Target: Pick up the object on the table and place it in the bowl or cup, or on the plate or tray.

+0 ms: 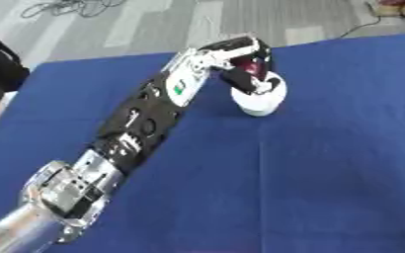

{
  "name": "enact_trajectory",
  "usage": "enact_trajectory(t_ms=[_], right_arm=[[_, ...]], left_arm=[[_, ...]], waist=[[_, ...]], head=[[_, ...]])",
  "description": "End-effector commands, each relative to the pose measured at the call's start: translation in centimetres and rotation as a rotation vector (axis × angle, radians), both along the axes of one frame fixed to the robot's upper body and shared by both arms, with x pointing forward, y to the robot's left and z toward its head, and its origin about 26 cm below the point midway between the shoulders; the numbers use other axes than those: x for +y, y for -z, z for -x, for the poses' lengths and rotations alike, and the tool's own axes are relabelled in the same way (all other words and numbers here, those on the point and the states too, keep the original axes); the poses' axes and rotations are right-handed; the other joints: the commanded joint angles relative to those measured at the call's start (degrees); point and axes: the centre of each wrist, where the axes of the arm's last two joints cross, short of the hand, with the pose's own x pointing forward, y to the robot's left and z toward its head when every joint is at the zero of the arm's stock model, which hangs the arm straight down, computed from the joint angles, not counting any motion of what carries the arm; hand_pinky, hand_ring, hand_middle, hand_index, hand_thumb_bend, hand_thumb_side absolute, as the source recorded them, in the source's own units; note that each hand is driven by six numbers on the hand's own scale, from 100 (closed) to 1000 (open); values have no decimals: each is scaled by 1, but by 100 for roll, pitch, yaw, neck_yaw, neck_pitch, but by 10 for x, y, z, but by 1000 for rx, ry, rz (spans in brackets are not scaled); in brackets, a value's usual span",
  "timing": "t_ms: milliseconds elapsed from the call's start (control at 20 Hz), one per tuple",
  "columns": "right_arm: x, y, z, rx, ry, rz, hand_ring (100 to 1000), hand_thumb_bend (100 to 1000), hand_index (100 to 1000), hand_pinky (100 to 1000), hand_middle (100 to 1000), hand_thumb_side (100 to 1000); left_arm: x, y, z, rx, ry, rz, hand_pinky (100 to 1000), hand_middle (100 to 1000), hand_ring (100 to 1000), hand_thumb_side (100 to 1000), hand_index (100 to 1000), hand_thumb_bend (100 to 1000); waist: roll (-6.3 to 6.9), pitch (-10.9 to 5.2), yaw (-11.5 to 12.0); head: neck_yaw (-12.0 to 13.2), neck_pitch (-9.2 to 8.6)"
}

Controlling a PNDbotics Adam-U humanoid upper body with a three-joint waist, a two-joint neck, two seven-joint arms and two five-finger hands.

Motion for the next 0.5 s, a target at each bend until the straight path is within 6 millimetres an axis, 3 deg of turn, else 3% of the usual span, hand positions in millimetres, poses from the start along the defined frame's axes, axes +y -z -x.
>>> enact_trajectory(t_ms=[50,500], right_arm=[[3,-10,2,-34,-17,0,705,100,801,466,737,1000],[5,-12,2,-42,-25,1,705,100,801,465,737,1000]], left_arm=[[5,-15,-2,-48,-18,7,100,418,227,471,420,100],[11,-15,-4,-80,-46,21,100,419,228,471,422,100]], waist=[[-36,-73,-11],[-13,-6,-104]], head=[[80,-98],[143,-183]])
